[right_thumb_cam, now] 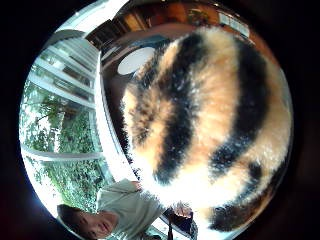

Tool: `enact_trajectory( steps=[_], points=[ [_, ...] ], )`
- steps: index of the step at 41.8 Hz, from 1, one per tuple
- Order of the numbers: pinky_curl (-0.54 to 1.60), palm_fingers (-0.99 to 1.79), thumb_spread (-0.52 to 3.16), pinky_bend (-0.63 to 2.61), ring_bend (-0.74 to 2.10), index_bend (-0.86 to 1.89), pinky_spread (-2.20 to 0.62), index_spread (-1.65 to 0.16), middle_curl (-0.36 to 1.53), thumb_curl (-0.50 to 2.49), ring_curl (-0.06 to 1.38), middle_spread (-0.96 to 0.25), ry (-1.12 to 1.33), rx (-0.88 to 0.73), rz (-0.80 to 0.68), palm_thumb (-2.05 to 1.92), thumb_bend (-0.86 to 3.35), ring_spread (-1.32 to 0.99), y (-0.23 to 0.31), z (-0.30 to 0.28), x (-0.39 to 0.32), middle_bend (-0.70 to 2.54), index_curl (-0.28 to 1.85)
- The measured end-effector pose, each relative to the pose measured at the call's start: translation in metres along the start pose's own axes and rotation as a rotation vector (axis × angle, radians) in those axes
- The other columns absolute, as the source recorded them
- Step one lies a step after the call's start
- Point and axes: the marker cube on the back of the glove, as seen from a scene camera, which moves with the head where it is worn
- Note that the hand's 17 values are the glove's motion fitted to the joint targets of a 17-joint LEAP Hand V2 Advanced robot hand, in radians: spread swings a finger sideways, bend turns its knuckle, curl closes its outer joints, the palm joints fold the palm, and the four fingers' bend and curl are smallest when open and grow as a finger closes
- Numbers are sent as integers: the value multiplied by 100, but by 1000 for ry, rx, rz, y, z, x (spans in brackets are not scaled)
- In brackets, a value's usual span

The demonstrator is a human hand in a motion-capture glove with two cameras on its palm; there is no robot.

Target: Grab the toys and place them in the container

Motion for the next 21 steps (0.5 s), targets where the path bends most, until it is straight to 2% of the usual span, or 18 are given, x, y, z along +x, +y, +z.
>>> enact_trajectory(
  steps=[6,10,15,18,21],
  points=[
    [55,100,78,118,143,63,-38,-25,100,83,68,-25,-28,-13,-55,53,-1,-36,-35,20,-51,115,77],
    [55,96,78,116,144,59,-38,-26,100,83,68,-24,35,-100,-65,50,-3,-36,-44,42,-61,115,80],
    [55,89,83,118,149,46,-38,-26,99,82,69,-25,84,-139,-24,45,-3,-35,-34,64,-42,111,82],
    [54,90,86,117,150,41,-38,-27,99,81,68,-26,49,-170,10,43,-3,-34,-32,70,-43,110,83],
    [53,76,93,116,146,32,-38,-27,97,77,67,-27,-27,-252,10,33,-6,-34,-32,73,-52,104,82]
  ],
)
